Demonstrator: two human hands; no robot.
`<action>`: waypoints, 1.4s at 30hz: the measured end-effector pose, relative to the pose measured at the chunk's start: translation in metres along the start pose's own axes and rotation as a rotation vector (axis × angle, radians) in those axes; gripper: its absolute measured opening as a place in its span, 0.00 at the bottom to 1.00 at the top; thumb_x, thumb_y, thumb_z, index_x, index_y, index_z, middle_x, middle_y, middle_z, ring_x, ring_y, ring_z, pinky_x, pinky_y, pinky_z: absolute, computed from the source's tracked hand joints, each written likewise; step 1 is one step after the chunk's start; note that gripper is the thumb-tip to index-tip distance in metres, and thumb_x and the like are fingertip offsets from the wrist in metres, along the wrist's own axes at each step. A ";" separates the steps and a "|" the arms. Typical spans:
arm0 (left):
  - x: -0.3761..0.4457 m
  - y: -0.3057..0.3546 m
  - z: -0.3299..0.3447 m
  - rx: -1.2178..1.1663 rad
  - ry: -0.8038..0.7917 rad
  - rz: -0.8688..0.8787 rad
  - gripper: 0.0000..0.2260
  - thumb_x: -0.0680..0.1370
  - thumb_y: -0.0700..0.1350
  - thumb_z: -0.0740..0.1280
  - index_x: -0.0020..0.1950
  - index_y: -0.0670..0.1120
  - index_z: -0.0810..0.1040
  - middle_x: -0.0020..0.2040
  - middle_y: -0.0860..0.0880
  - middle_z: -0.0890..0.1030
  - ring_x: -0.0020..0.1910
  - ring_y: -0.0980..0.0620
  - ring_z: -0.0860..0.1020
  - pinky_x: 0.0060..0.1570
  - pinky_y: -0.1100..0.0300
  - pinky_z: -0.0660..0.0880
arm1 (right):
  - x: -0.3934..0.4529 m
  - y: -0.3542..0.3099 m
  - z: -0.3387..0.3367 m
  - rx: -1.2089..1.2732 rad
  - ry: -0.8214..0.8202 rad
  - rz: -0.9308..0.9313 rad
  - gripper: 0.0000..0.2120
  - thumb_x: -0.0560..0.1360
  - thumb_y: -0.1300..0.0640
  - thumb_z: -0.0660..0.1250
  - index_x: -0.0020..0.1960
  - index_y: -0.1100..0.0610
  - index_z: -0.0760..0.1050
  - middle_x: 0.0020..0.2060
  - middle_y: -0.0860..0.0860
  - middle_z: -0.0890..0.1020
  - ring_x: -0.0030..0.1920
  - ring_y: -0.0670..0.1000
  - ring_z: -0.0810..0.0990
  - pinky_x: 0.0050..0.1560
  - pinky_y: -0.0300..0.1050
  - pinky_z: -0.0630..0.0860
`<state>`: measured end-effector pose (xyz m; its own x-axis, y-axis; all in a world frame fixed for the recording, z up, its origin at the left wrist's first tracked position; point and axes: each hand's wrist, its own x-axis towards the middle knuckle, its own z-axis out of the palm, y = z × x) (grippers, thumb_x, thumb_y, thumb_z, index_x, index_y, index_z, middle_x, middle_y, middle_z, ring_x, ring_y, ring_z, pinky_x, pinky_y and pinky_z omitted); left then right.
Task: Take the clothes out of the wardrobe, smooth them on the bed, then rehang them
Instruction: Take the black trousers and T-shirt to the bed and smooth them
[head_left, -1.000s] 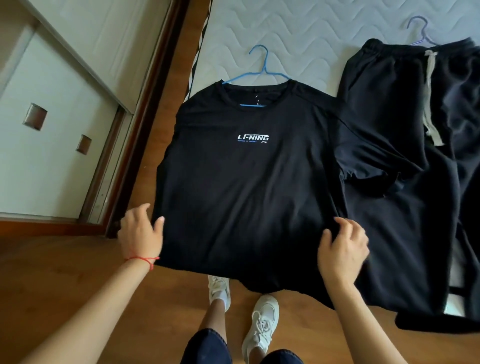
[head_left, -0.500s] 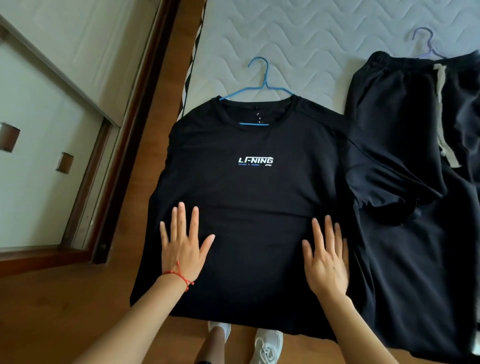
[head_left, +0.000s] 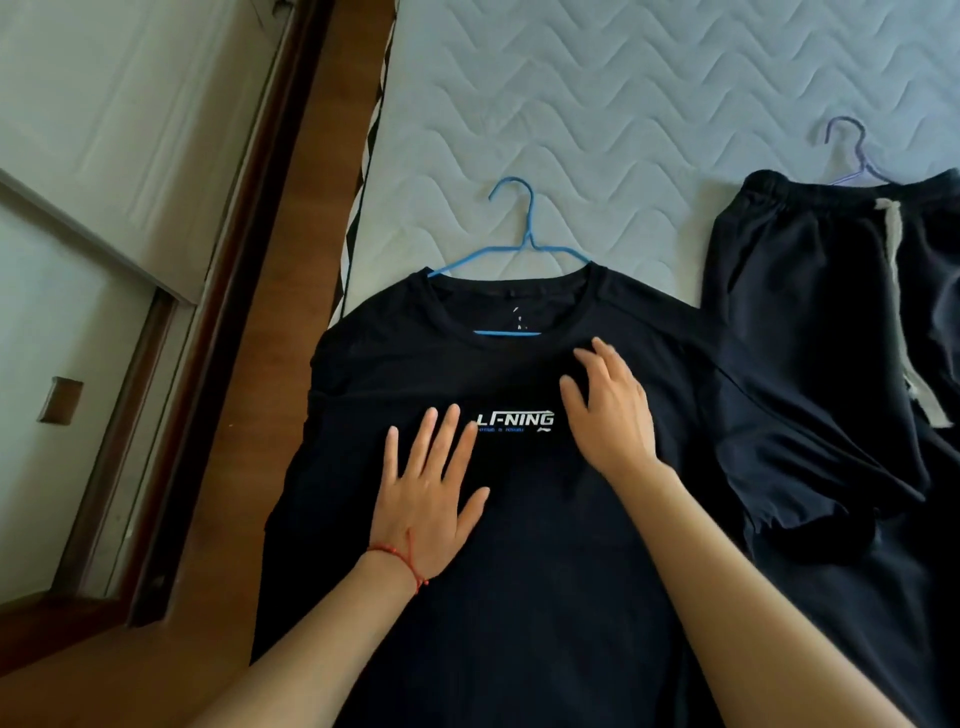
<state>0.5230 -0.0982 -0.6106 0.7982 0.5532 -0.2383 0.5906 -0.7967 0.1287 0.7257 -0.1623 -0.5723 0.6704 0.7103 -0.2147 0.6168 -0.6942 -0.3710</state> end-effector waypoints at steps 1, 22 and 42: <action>0.000 0.000 0.002 -0.001 0.015 0.012 0.28 0.77 0.58 0.50 0.73 0.45 0.59 0.75 0.44 0.61 0.74 0.45 0.56 0.70 0.40 0.55 | 0.017 -0.005 -0.002 0.026 0.015 0.008 0.22 0.79 0.52 0.56 0.71 0.57 0.63 0.74 0.53 0.60 0.75 0.52 0.55 0.73 0.48 0.52; 0.002 -0.001 0.005 0.021 0.007 0.020 0.29 0.77 0.58 0.51 0.75 0.46 0.54 0.75 0.46 0.56 0.74 0.45 0.55 0.69 0.41 0.52 | 0.090 0.017 -0.029 -0.108 0.024 0.173 0.16 0.79 0.51 0.55 0.59 0.61 0.71 0.56 0.60 0.74 0.56 0.61 0.73 0.46 0.50 0.66; -0.018 0.063 -0.098 -0.715 0.051 -0.321 0.18 0.78 0.44 0.62 0.67 0.43 0.71 0.68 0.44 0.70 0.69 0.49 0.67 0.66 0.59 0.64 | -0.064 -0.016 -0.114 0.331 0.162 0.113 0.10 0.77 0.54 0.61 0.54 0.56 0.76 0.49 0.52 0.81 0.49 0.55 0.77 0.42 0.42 0.63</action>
<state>0.5575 -0.1350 -0.5042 0.5697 0.7541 -0.3266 0.7126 -0.2554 0.6534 0.7202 -0.2098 -0.4497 0.7993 0.5856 -0.1347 0.3868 -0.6730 -0.6305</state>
